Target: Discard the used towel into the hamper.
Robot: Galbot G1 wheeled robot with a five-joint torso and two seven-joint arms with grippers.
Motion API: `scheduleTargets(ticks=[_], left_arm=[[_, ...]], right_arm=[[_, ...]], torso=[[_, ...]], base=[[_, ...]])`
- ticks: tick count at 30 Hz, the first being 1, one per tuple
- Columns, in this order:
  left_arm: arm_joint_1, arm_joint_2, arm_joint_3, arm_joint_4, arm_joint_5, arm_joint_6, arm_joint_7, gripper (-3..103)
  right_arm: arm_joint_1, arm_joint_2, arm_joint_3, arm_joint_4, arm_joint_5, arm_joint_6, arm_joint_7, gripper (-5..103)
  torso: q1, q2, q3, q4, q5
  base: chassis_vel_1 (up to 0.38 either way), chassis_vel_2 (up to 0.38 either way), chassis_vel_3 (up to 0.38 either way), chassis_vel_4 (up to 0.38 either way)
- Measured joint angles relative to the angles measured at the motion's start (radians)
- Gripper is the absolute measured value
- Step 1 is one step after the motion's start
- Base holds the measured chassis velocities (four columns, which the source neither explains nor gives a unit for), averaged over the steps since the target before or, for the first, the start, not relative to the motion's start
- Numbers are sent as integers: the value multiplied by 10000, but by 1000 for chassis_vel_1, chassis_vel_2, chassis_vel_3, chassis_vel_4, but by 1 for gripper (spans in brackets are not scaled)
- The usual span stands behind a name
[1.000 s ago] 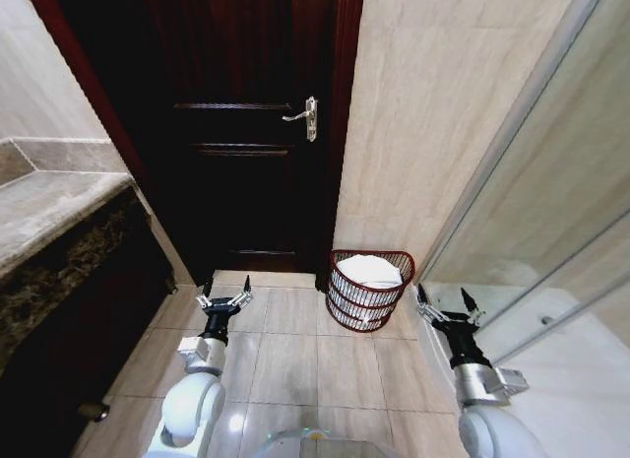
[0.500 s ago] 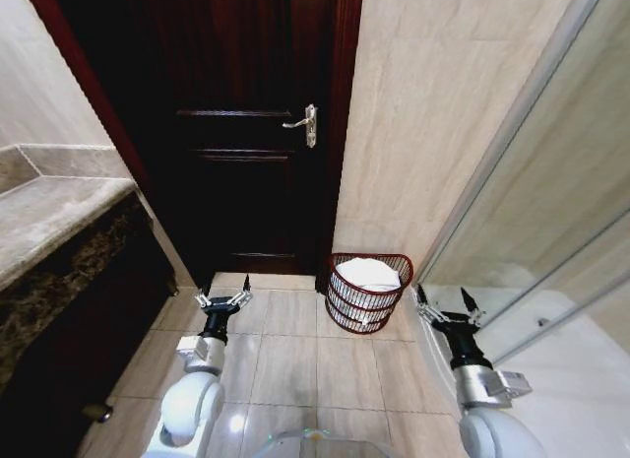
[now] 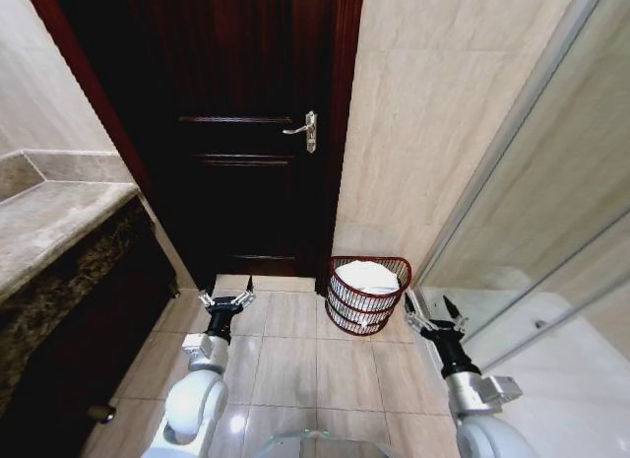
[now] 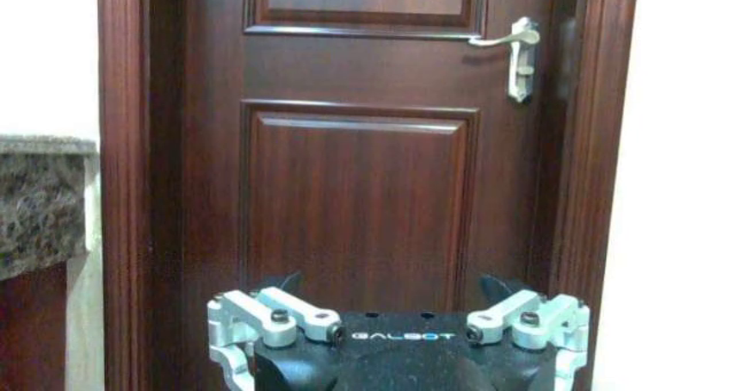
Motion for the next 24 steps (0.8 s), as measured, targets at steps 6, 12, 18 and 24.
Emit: scheduleTargets(ticks=[6,12,18,24], left_arm=[[-101,28,-84,-20,-22,99,134,100],[2,-25,-546,118,-172,99,95,100],[175,-123,-772,120,-291,-56,42,100],[316,-93,-882,74,-433,-134,100,100]], right_arm=[[208,17,117,-215,-69,86,-57,100],[605,144,222,-88,-294,-313,-240,100],[849,152,224,-74,-341,-396,-250,100],[816,169,145,-33,-405,-341,-227,100]], torso=[[132,308,177,-1,-1],[252,596,347,0,-2],[360,846,490,1,-1],[487,1128,642,0,-2]], base=[[0,0,0,0],[0,0,0,0],[0,0,0,0],[0,0,0,0]])
